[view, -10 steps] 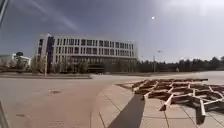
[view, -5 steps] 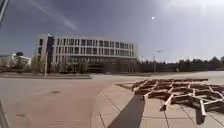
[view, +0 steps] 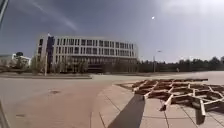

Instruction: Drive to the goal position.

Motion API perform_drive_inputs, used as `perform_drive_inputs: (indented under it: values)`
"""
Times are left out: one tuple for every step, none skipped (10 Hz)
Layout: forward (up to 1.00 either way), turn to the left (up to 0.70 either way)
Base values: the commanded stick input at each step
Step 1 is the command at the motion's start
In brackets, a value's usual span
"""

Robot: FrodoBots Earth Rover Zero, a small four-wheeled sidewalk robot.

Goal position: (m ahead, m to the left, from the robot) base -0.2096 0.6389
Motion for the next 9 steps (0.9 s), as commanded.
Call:
perform_drive_inputs:
  values:
    - [0.05,0.00]
    - [0.05,0.00]
    - [0.05,0.00]
    - [0.05,0.00]
    - [0.05,0.00]
    - [0.05,0.00]
    - [0.05,0.00]
    - [0.05,0.00]
    - [0.05,0.00]
